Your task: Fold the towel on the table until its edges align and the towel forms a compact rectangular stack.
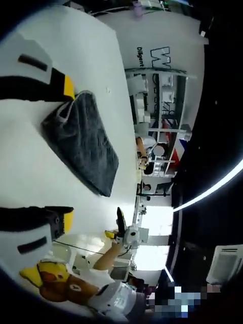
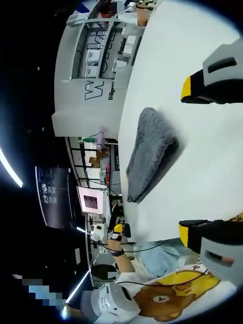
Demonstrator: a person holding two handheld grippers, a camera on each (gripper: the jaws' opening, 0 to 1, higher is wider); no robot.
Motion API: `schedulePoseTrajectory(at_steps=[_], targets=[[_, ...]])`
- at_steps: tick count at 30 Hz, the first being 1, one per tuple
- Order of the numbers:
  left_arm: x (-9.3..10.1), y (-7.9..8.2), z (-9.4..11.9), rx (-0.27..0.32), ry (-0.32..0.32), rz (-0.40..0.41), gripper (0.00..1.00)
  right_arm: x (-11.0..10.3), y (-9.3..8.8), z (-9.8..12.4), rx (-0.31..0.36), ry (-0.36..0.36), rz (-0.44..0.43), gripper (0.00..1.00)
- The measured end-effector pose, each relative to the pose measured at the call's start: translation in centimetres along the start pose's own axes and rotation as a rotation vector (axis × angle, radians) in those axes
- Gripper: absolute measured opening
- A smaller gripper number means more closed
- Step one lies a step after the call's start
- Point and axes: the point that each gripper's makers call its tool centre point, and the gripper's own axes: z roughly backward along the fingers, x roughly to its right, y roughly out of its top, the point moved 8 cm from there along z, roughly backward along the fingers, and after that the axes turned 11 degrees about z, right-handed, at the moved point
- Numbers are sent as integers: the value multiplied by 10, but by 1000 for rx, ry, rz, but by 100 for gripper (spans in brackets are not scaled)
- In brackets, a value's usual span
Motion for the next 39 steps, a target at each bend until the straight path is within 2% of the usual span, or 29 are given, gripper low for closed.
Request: schedulePoseTrajectory(at_steps=[10, 21, 25, 33, 39], targets=[[14, -10, 5, -28, 0, -14, 99, -2, 0, 3, 3, 8, 5, 100], [21, -17, 4, -65, -15, -11, 99, -1, -3, 6, -6, -1, -2, 100], [13, -14, -1, -55, -25, -2, 99, -1, -3, 7, -5, -2, -4, 100], [-10, -8, -15, -52, -33, 44, 90, -1, -3, 7, -8, -1, -3, 100], [-32, -5, -27, -65, -60, 75, 78, 0, -3, 8, -9, -2, -5, 100]])
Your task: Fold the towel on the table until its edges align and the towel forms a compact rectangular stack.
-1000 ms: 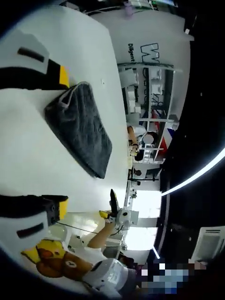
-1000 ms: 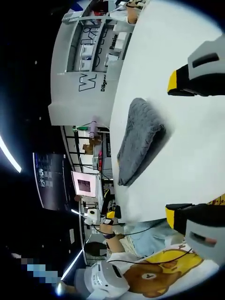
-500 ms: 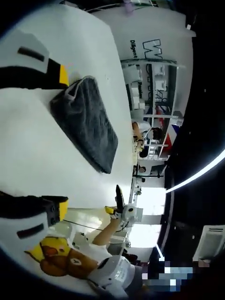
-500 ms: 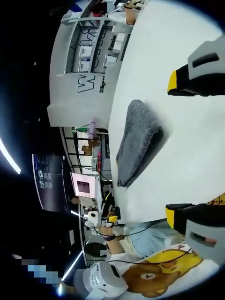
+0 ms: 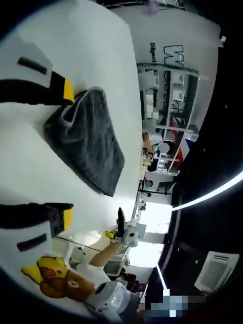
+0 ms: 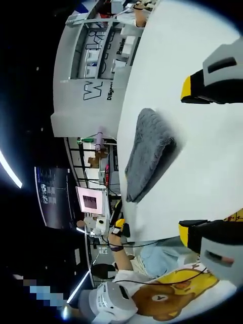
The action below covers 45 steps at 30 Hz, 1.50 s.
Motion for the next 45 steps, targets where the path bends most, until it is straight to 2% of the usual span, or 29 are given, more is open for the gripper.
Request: schedulePoseTrajectory(at_steps=[2, 5, 9, 14, 15, 20, 22, 25, 34, 37, 41, 45], targets=[[-8, 0, -4, -13, 0, -1, 73, 0, 0, 0, 0, 0, 0, 100], [-11, -2, -9, -20, -38, 7, 57, 0, 0, 0, 0, -2, -1, 100], [-17, -2, -17, -26, -39, 28, 49, -1, -2, 1, -7, -2, -5, 100], [-23, -5, -20, -45, -23, 68, 31, 0, -3, 3, -7, -7, -7, 100], [-24, -5, -20, -46, -16, 72, 25, 0, -3, 3, -6, -9, -8, 100], [-29, -4, -13, -21, 5, 120, 5, -1, -5, 3, -17, -7, -4, 100], [-31, -8, -11, -42, 35, 142, 4, -1, -4, 2, -15, -7, -4, 100], [-31, -11, -10, -50, 35, 143, 3, -1, -4, 1, -13, -6, -5, 100], [-28, -3, 0, -10, 46, 133, 2, -1, -3, 1, -12, -2, -1, 100], [-32, -17, 0, -94, 122, 99, 2, 0, -4, 2, -13, -6, -1, 100], [-34, -25, -4, -100, 118, 105, 2, 0, -4, 3, -14, -9, -2, 100], [-35, -25, -3, -112, 135, 83, 2, -1, -4, 3, -13, -7, 0, 100]])
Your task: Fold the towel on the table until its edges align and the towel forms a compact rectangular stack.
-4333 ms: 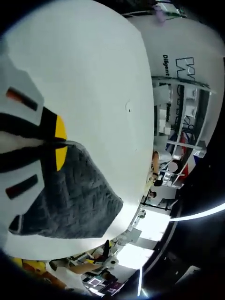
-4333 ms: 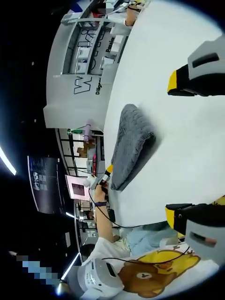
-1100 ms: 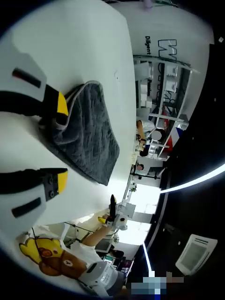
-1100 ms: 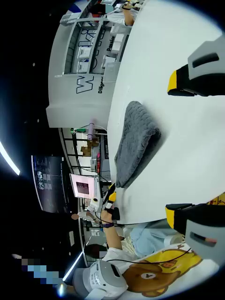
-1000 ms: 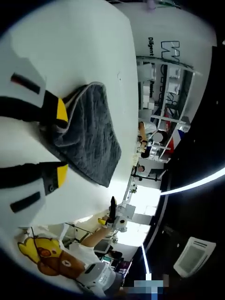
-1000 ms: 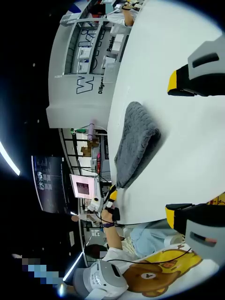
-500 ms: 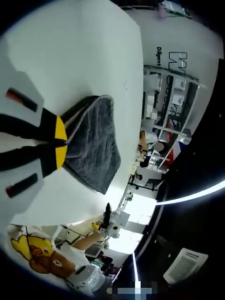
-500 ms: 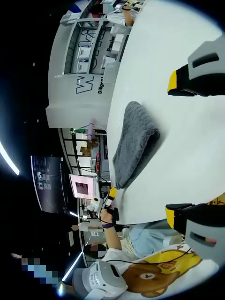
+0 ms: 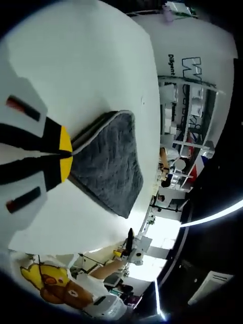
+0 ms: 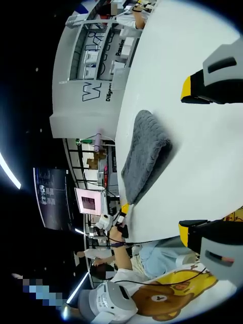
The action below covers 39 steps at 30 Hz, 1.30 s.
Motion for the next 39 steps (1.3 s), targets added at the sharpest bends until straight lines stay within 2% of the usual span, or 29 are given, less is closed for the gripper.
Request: schedulePoseTrajectory(at_steps=[5, 10, 12, 16, 19, 23, 27, 32, 34, 35, 39], targets=[[0, 2, 2, 0, 11, -18, 3, 0, 0, 0, 2, -2, 0, 100], [7, 10, 12, 82, -17, -13, 8, 0, 1, 1, 2, -3, 2, 99], [13, 15, 20, 121, -24, -50, 11, 1, 2, 1, 2, -6, 1, 99], [24, 20, 33, 153, -49, -67, 14, 2, 3, 4, 3, -17, 1, 99], [37, 21, 44, 160, -64, -98, 20, 3, 3, 5, 4, -23, 0, 99], [54, 18, 59, 172, -77, -123, 32, 4, 4, 4, 4, -22, 1, 99], [66, 13, 67, 178, -56, -150, 54, 4, 3, 3, 2, -18, 0, 99], [70, 3, 74, 151, 28, -185, 75, 5, 4, 0, 2, -13, -3, 99], [69, -2, 75, 133, 61, -192, 91, 5, 4, -1, 0, -10, -8, 99], [70, -4, 74, 129, 62, -195, 95, 5, 4, -1, 0, -9, -7, 99], [71, -13, 77, 119, 60, -176, 99, 6, 3, -2, -3, -8, -12, 99]])
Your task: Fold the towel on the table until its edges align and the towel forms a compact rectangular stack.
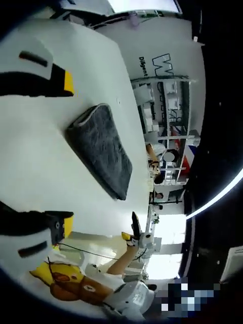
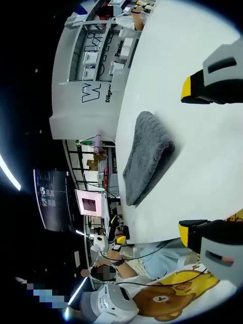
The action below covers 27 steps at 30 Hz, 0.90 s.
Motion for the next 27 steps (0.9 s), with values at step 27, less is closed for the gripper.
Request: schedulePoseTrajectory(at_steps=[27], targets=[[-3, -10, -4, 15, 52, 57, 99, 36, 17, -40, 68, 49, -288, 91]])
